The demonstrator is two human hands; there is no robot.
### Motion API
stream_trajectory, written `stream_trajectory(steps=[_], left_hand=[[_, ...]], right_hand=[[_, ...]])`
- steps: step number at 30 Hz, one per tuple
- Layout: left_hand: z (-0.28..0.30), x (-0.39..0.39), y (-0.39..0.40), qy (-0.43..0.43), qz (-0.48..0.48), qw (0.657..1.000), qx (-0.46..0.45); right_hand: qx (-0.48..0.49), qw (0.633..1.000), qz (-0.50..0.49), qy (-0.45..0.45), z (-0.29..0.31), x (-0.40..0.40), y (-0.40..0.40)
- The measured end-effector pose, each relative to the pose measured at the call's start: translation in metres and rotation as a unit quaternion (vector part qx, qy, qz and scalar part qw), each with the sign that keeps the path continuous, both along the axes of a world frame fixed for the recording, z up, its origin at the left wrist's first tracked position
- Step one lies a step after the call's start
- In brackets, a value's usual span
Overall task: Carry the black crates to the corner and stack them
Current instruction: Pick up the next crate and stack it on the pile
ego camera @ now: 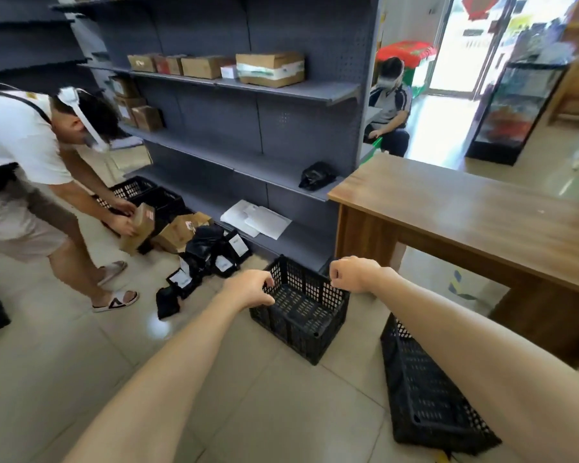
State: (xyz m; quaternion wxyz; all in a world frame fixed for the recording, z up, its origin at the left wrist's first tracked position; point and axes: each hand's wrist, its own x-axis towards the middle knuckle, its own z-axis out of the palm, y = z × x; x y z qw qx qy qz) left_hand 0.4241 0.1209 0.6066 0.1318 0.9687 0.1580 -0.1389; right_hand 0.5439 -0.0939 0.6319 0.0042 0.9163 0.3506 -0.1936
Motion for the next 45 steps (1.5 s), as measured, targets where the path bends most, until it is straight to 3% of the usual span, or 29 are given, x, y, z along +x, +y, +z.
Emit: stream_trajectory(steps=[7, 18, 23, 26, 36, 41, 45], left_hand=[[-0.056, 0.1, -0.017, 0.071, -0.071, 0.995, 0.026], [-0.024, 0.29, -0.016, 0.01, -0.055, 0.998, 0.023], [-0.063, 0.322, -0.005, 0.119, -0.078, 0.989, 0.046], [-0.081, 0.34, 0.015, 0.131, -0.076, 0.988, 0.03], [-0.115, 0.413, 0.156, 0.185, -0.049, 0.981, 0.023], [-0.124, 0.449, 0.206, 0.16, -0.019, 0.987, 0.005], [-0.146, 0.463, 0.221, 0.174, -0.002, 0.984, -0.032]], right_hand=[[-0.083, 0.994, -0.068, 0.033, -0.047, 0.088, -0.051], [-0.048, 0.996, -0.074, 0.001, -0.044, 0.3, -0.033], [-0.071, 0.993, -0.035, 0.083, -0.077, 0.335, 0.004], [-0.116, 0.985, 0.001, 0.13, -0.101, 0.352, 0.028], [-0.134, 0.983, 0.029, 0.126, -0.11, 0.453, 0.149], [-0.051, 0.992, 0.011, 0.116, -0.123, 0.501, 0.212], [-0.1, 0.983, 0.049, 0.145, -0.159, 0.513, 0.244]])
